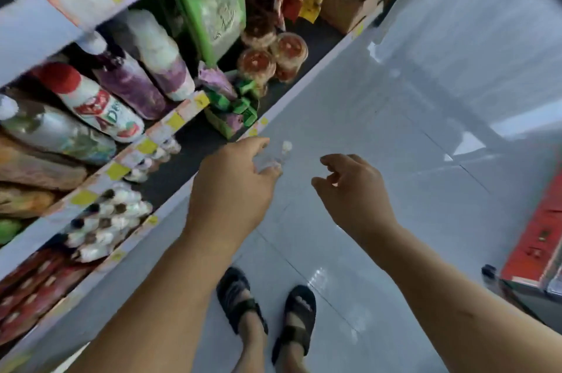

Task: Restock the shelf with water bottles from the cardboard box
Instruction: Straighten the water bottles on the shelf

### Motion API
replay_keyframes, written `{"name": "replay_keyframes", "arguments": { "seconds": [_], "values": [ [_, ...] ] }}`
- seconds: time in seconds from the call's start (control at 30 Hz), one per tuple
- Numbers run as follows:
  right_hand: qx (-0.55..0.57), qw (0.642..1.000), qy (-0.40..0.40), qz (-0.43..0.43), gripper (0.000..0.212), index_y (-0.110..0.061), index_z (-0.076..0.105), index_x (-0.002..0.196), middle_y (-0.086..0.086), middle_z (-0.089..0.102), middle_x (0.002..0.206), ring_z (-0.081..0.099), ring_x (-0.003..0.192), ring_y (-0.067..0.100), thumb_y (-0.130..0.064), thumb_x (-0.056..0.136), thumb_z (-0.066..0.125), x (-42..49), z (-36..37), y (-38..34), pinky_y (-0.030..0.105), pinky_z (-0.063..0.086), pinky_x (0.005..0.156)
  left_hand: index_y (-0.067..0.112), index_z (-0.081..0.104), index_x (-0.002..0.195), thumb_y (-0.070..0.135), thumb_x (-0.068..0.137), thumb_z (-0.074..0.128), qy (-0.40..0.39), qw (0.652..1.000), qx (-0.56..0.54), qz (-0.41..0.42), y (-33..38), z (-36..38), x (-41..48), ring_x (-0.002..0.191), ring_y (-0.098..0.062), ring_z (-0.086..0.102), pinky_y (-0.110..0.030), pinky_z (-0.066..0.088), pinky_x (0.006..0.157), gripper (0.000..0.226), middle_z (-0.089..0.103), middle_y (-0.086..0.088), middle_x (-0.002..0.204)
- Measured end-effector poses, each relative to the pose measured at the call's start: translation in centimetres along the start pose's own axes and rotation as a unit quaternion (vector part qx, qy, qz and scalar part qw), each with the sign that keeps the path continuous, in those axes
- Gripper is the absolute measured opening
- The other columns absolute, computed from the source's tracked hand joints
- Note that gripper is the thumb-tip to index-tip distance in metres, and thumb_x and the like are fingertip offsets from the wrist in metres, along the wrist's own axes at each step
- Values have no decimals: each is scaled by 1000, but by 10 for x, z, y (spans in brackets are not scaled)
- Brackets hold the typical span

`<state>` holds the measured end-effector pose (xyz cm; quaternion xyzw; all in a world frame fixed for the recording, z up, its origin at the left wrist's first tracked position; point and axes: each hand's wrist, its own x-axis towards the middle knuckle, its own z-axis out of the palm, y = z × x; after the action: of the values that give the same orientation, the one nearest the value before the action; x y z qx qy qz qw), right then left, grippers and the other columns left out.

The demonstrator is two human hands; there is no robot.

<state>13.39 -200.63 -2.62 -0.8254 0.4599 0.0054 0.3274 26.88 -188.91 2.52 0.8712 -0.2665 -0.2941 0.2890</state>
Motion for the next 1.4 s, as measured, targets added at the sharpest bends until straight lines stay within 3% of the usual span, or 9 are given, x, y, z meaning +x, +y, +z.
{"name": "replay_keyframes", "arguments": {
  "seconds": [0.27,0.47,0.67,0.8,0.9,1.1,1.3,1.4],
  "values": [
    [14,1000,7,-4,49,-15,59,130,7,62,113,63,91,23,-27,84,74,138,155,81,36,52,86,25,59,132,29,87,70,-10,1000,4,-19,-113,118,107,105,-13,65,-24,46,80,47,68,5,120],
    [2,1000,19,-11,60,-17,53,136,10,56,121,62,97,27,-26,81,74,220,237,137,33,50,86,24,60,131,28,86,71,-2,1000,5,-18,-172,200,176,107,-15,65,-33,52,91,47,66,4,126],
    [27,997,44,-52,41,-14,67,116,6,58,107,64,83,26,-24,77,78,244,267,166,34,51,79,27,58,133,30,87,69,-1,1000,16,-27,-194,229,202,107,-13,64,-35,54,88,47,64,7,128],
    [36,992,67,-98,37,-19,69,114,0,59,108,61,83,21,-27,79,78,241,265,164,35,52,75,27,57,135,29,88,69,1,1000,10,-28,-190,224,199,108,-14,65,-39,56,89,48,63,5,129],
    [27,993,54,-103,42,-23,63,119,2,59,115,61,96,26,-30,80,75,242,262,157,40,53,80,27,57,134,30,87,70,9,999,-4,-32,-183,215,194,109,-17,64,-42,55,90,49,65,2,124],
    [-1,994,47,-95,34,-12,68,109,7,63,106,60,98,32,-30,80,76,231,239,145,34,48,80,28,57,134,29,87,70,20,999,-7,-31,-174,192,172,107,-15,64,-40,55,90,48,65,5,122],
    [18,983,89,-156,32,-15,69,97,-4,57,89,57,82,20,-39,78,78,144,122,64,31,45,71,31,53,137,27,85,72,1,999,-50,-15,-114,131,114,111,-7,62,-27,50,85,55,60,11,132],
    [21,975,106,-192,33,-18,70,95,-10,55,87,55,80,14,-44,76,77,86,46,2,26,40,68,35,47,141,28,81,77,-4,996,-88,25,-63,74,71,118,-7,57,-33,49,95,68,57,13,136]
  ]
}}
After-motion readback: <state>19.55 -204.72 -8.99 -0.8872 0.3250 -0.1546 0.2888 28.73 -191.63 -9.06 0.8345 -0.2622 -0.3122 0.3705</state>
